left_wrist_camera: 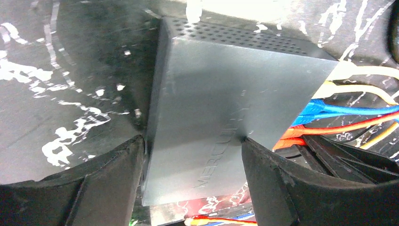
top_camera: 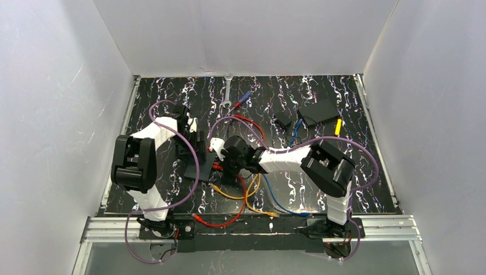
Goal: Insert the plug into the switch port
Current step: Insert the connector into the switch port.
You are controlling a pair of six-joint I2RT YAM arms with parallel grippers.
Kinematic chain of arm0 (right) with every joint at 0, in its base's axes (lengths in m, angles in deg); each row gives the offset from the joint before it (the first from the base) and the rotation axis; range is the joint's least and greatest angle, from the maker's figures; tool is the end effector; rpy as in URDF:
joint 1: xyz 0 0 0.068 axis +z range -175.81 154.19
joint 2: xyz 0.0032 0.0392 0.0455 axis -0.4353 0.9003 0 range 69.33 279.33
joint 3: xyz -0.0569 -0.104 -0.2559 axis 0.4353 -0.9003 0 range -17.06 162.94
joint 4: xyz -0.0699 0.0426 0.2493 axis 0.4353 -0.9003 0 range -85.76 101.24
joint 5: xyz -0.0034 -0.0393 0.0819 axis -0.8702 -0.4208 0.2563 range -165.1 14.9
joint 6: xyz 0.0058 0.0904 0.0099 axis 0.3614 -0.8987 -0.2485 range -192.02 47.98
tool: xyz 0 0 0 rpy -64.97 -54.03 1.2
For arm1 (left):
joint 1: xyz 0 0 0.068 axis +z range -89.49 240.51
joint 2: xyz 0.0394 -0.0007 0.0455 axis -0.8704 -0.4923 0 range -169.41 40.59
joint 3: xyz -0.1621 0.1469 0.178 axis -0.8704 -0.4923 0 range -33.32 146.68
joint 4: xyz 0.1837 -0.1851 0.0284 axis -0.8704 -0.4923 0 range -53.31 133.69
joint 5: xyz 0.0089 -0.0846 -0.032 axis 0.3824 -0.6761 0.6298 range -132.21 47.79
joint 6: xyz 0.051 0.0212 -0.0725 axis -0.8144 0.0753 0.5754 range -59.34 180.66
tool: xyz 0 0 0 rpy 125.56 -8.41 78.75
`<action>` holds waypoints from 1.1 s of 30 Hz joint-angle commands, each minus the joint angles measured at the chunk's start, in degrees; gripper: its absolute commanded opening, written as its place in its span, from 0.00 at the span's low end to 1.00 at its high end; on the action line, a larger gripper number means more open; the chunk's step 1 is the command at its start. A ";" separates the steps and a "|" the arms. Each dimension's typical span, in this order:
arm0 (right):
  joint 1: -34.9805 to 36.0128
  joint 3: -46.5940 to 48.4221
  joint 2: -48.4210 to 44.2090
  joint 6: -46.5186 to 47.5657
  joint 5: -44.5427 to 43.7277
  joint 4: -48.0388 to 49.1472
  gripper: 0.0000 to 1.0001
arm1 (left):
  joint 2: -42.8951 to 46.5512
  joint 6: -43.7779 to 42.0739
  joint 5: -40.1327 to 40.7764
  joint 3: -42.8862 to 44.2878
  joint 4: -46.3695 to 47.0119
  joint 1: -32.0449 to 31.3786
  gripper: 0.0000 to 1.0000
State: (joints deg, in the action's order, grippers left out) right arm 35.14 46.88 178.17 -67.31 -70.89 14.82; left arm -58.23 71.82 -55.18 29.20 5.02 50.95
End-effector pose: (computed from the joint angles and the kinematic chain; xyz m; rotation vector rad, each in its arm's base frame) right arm 0.2093 0.3888 0.1386 -1.3131 1.9631 0.5801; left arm 0.3278 -0.0738 0.1382 0.0028 2.8995 -0.3929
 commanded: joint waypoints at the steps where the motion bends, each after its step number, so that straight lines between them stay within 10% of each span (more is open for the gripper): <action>1: 1.11 -1.99 -3.37 -1.91 -2.92 10.06 0.16 | 4.36 0.10 4.72 0.77 -3.16 4.04 0.75; 10: -0.11 -8.33 -14.86 -4.06 -11.91 5.35 0.52 | 19.45 -0.58 12.18 -0.82 -2.63 6.25 0.98; 18: -3.46 -9.77 -23.76 -7.17 -22.15 2.14 0.91 | 39.33 2.56 15.37 -6.10 1.23 6.12 0.98; 33: -14.71 -2.18 -14.65 -16.71 -30.70 4.36 0.99 | 62.27 6.21 40.31 -8.66 -2.11 -9.95 0.98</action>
State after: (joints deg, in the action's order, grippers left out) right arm 23.29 39.06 158.46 -80.38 -99.26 18.40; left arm 0.13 78.46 -24.32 22.58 4.19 42.99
